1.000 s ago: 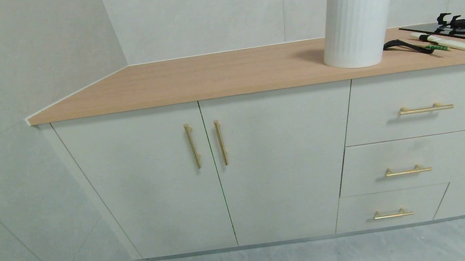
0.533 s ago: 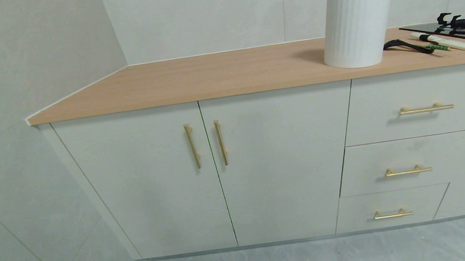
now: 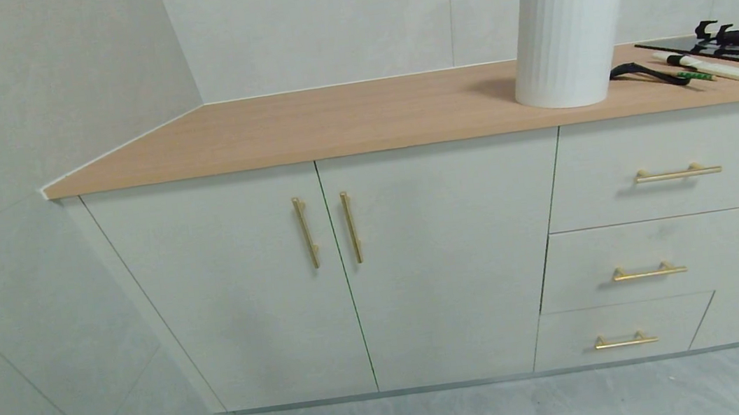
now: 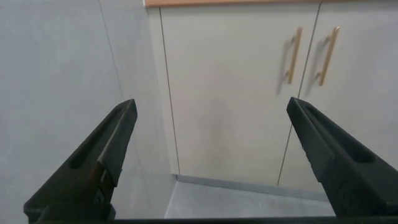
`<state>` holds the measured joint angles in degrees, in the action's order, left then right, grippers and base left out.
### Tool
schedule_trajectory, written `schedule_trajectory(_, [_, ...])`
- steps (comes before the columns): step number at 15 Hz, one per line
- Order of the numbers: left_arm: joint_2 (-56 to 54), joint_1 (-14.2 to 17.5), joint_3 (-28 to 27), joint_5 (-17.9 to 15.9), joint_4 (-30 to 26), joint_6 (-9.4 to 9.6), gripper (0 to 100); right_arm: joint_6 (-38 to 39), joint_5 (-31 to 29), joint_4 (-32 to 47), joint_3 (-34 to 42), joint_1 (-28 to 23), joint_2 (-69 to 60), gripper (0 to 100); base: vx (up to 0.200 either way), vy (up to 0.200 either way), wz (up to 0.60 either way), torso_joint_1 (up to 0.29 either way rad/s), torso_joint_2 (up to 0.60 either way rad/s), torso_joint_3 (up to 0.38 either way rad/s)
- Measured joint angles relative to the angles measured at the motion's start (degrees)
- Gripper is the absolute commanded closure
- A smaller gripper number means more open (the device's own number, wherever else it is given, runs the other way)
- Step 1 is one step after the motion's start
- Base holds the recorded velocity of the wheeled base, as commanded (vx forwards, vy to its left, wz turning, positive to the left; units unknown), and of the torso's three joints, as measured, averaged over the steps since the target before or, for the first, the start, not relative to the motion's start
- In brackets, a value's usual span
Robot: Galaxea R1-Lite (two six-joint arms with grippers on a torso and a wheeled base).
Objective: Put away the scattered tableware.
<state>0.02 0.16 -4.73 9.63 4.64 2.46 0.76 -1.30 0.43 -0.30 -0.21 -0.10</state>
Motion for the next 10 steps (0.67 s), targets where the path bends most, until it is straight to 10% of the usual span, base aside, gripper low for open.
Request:
schedule_trajectory(8, [-0.02,-0.09,4.73,-3.25,-2.76,-1.29,0,0.13,-0.57,0.01,0.23,0.02,-0.01,0,0.0,0.0,0.0,0.0,0.0,0.0])
schedule_trajectory(10, [0.0,-0.13,4.73,-10.61,-4.35,-1.13,0,0.15,-0.57,0.04,0.23,0.02,0.0,0,0.0,0.0,0.0,0.0,0.0,0.0])
